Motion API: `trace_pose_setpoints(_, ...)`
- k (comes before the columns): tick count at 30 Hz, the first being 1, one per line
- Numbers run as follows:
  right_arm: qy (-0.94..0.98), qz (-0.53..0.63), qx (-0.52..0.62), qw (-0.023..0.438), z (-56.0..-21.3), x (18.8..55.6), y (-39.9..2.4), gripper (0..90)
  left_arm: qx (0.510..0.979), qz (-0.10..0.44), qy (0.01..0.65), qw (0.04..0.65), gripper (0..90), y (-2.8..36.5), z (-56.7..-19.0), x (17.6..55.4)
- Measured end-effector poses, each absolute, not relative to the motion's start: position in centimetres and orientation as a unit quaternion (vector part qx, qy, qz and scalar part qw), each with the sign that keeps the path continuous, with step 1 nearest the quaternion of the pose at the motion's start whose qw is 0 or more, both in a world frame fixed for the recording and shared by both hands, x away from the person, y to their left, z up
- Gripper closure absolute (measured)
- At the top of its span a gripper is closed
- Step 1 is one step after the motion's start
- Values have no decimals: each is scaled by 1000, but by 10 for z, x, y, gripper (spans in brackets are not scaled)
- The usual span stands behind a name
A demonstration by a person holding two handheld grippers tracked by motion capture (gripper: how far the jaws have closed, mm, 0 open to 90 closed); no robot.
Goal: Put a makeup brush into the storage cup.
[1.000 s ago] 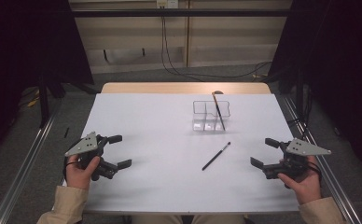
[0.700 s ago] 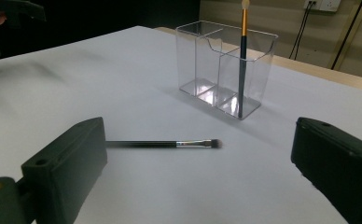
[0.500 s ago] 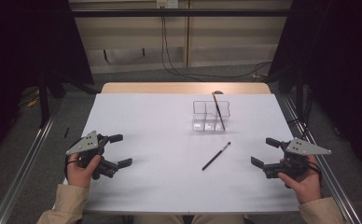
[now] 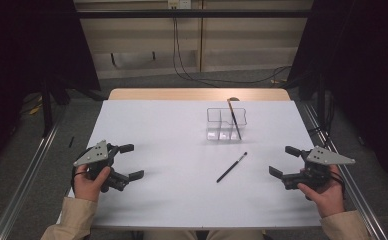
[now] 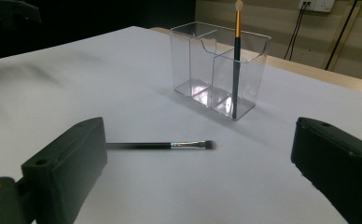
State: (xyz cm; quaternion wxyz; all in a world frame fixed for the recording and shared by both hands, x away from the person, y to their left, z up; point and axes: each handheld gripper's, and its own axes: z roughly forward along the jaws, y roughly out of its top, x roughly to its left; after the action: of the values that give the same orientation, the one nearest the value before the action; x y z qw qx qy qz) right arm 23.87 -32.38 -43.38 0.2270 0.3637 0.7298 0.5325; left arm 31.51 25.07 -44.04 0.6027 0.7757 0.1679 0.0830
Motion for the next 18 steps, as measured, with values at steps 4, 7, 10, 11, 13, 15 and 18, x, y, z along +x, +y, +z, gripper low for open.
trace_pose_setpoints(4, 731, 532, 361, 227, -433, 245, -320, 28, 775, 84, 169, 603, 1, 252, -441, 314)
trace_pose_setpoints(7, 734, 531, 357, 227, -432, 249, -316, 28, 776, 82, 170, 602, 1, 251, -441, 313)
trace_pose_setpoints(10, 737, 529, 356, 225, -432, 252, -311, 28, 776, 84, 169, 602, 1, 252, -441, 312)
trace_pose_setpoints(11, 737, 529, 355, 225, -432, 253, -310, 28, 775, 84, 169, 603, 1, 252, -441, 312)
trace_pose_setpoints(13, 738, 528, 355, 226, -431, 256, -307, 28, 775, 86, 170, 602, 1, 253, -440, 312)
trace_pose_setpoints(15, 738, 529, 354, 224, -430, 259, -304, 28, 775, 86, 170, 603, 1, 253, -440, 312)
trace_pose_setpoints(18, 739, 530, 351, 223, -430, 264, -299, 28, 776, 84, 169, 602, 1, 252, -441, 312)
